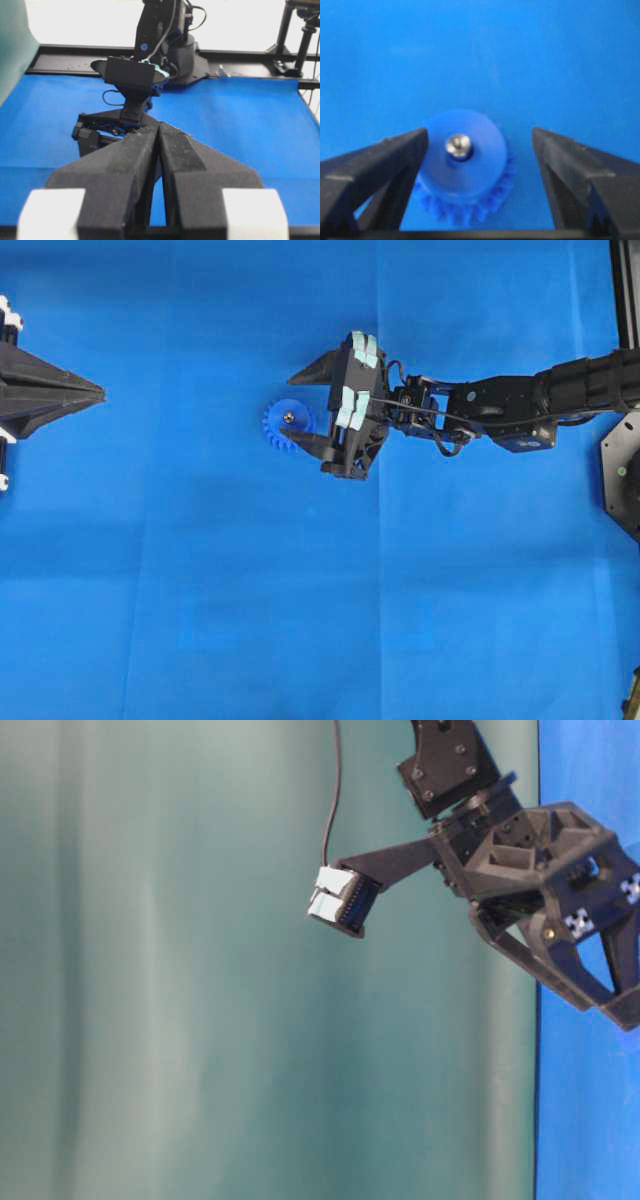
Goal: Insert the shaft placed at a random location into the center hole of the small gear at another random location.
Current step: 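Lower the shaft into the gear's center hole with the right gripper, then open the right gripper and raise it away from the gear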
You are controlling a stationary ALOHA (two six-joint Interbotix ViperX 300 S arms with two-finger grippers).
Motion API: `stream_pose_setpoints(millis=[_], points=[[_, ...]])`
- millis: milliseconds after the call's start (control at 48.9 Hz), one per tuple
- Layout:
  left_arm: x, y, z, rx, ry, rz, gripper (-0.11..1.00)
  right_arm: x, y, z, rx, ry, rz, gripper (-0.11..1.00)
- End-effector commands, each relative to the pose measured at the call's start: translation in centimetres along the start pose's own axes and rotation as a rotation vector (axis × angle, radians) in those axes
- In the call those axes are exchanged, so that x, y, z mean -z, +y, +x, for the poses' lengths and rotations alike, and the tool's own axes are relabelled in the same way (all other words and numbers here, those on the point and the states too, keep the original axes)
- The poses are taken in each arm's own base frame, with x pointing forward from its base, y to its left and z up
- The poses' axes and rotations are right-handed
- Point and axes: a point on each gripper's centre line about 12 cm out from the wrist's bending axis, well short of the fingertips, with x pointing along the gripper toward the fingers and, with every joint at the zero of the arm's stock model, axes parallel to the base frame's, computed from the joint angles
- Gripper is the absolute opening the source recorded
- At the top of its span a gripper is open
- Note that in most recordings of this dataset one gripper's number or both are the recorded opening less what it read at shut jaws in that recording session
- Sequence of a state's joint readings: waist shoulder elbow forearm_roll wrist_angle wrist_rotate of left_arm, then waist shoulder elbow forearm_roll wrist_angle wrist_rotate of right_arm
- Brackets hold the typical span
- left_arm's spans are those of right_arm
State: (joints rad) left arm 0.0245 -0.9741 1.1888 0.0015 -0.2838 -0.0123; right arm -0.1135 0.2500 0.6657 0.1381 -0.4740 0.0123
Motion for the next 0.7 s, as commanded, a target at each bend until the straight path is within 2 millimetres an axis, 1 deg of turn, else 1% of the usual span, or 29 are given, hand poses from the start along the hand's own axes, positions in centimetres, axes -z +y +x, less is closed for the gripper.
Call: stream_pose_setpoints(millis=[0, 204, 532, 675], points=[[-0.4, 0.0, 0.1, -0.001, -0.011, 0.002, 0.0, -2.4, 0.4, -0.8, -0.012, -0.065, 0.001, 0.82], [-0.4, 0.0, 0.1, -0.001, -0.012, 0.0, 0.0, -4.6, 0.7, -2.3, -0.021, -0.1, 0.001, 0.83], [-0.4, 0.0, 0.1, -0.001, -0.011, 0.0, 0.0, -8.3, 1.2, -5.7, -0.041, -0.122, 0.005, 0.83], [-0.5, 0.0, 0.1, 0.001, -0.014, 0.0, 0.0, -9.0, 1.3, -6.6, -0.046, -0.113, 0.006, 0.82]])
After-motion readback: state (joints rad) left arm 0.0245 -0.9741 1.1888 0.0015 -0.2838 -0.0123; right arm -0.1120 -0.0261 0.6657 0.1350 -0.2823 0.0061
